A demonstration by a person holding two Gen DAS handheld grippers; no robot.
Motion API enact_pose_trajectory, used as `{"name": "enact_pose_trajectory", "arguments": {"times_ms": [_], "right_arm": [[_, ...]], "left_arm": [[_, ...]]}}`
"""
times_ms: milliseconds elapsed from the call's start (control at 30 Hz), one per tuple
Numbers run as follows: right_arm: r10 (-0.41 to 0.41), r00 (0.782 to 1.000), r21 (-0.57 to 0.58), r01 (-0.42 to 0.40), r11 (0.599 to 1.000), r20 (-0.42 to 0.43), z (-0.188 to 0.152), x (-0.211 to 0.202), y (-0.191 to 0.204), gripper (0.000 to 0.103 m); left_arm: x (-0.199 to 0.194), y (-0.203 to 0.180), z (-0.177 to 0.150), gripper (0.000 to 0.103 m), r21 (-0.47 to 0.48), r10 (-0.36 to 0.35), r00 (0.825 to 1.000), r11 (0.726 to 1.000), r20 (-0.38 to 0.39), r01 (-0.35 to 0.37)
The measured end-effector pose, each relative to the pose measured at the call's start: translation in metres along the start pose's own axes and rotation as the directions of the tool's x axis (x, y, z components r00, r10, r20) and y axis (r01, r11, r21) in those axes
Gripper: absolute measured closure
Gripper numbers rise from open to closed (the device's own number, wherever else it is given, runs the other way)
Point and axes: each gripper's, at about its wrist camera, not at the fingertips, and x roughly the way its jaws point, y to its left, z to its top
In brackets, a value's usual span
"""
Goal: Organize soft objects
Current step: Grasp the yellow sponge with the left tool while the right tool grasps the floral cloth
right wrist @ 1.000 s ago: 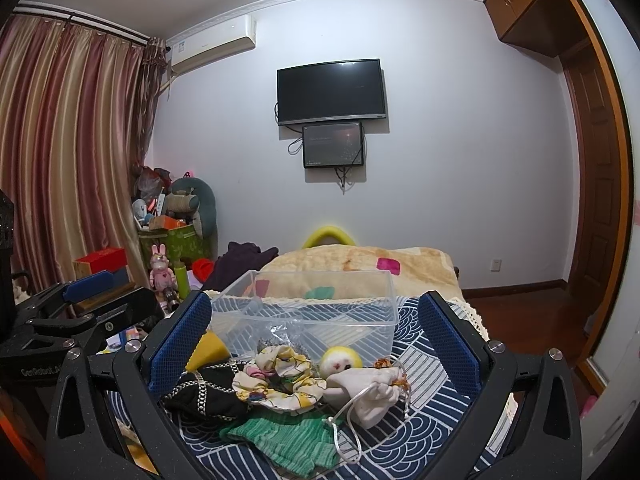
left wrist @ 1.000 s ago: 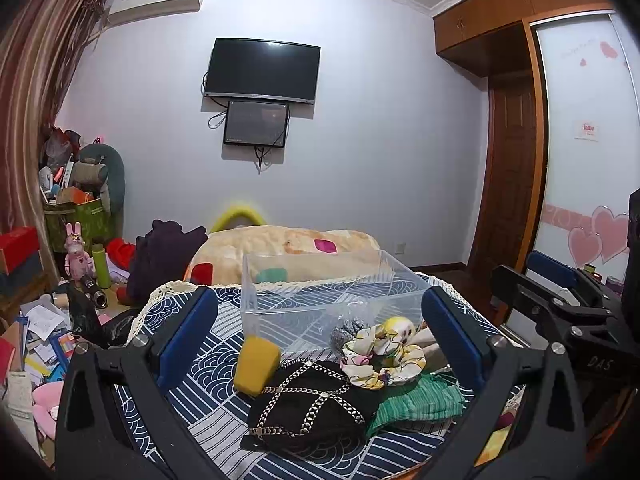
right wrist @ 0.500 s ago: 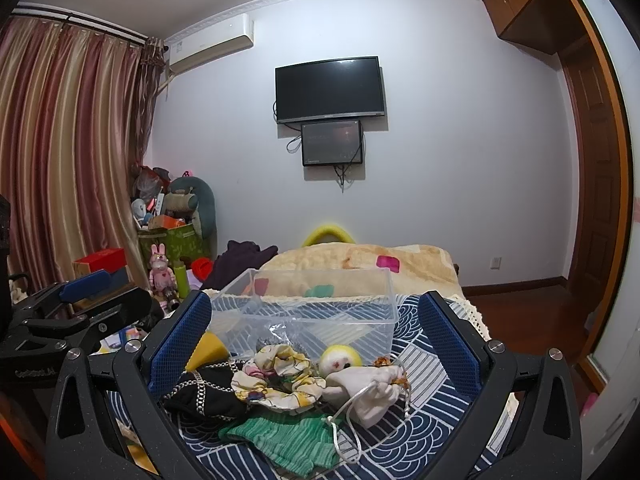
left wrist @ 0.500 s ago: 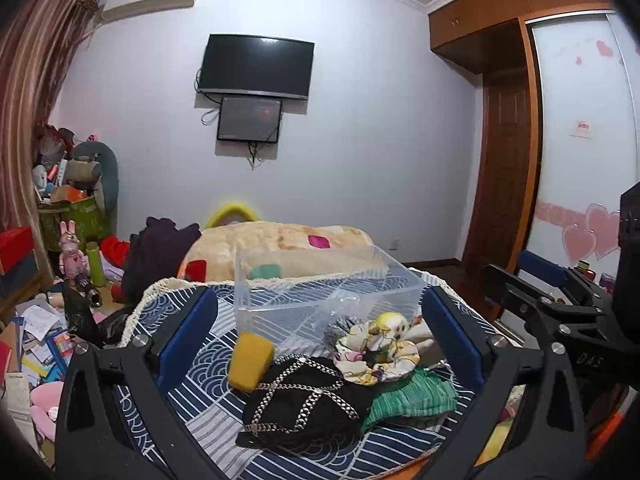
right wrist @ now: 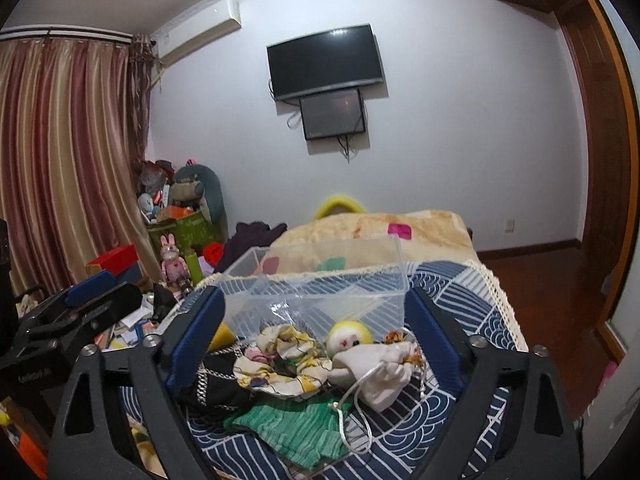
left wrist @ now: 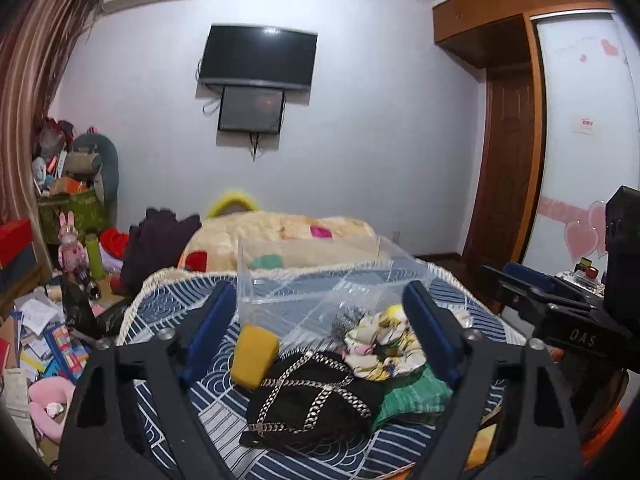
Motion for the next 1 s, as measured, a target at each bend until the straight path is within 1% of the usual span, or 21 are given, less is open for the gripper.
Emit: {"name": "enact_pose_trajectory", "arguments": {"times_ms": [133, 233, 300, 400, 467, 633, 767, 933, 967, 1000], "right_arm": [[-0.008, 0.999, 0.01, 0.008, 1.0, -0.043, -0.004, 0.009, -0.005, 0.028], [-0.022, 0.997, 0.007, 0.023, 1.0, -0.074, -0.007, 0.016, -0.007, 0.034], [-0.025, 0.995, 0.007, 0.026, 1.0, -0.101, -0.01, 0.022, -0.009, 0.04], [-0.033, 0.99, 0.005, 0.034, 0.999, -0.138, -0.013, 0.03, -0.011, 0.047], [-0.04, 0.987, 0.002, 0.04, 0.999, -0.155, -0.014, 0.034, -0.012, 0.05], [-0.036, 0.983, -0.011, 0.034, 0.999, -0.182, -0.011, 0.044, -0.01, 0.051], [-0.006, 0.978, -0.031, 0.0, 1.0, -0.207, -0.007, 0.059, -0.001, 0.052], [0.027, 0.967, -0.051, -0.041, 0.998, -0.251, -0.007, 0.081, 0.012, 0.055], [0.029, 0.965, -0.055, -0.045, 0.997, -0.26, -0.007, 0.084, 0.014, 0.055], [0.034, 0.963, -0.057, -0.051, 0.997, -0.268, -0.009, 0.086, 0.015, 0.055]], "left_arm": [[0.017, 0.015, -0.006, 0.03, -0.038, 0.008, 0.998, 0.999, -0.062, -0.01], [0.033, 0.029, -0.012, 0.037, -0.067, 0.017, 0.994, 0.997, -0.112, -0.025], [0.044, 0.037, -0.016, 0.043, -0.086, 0.023, 0.989, 0.996, -0.145, -0.036], [0.058, 0.046, -0.024, 0.047, -0.098, 0.035, 0.982, 0.994, -0.185, -0.054], [0.067, 0.052, -0.03, 0.048, -0.1, 0.041, 0.976, 0.993, -0.213, -0.064], [0.087, 0.057, -0.038, 0.049, -0.091, 0.048, 0.964, 0.993, -0.262, -0.074], [0.099, 0.06, -0.045, 0.049, -0.083, 0.057, 0.953, 0.993, -0.298, -0.085], [0.108, 0.067, -0.054, 0.049, -0.111, 0.048, 0.941, 0.99, -0.336, -0.09], [0.109, 0.069, -0.055, 0.049, -0.115, 0.046, 0.939, 0.989, -0.34, -0.09], [0.11, 0.07, -0.057, 0.052, -0.118, 0.043, 0.937, 0.989, -0.346, -0.089]]}}
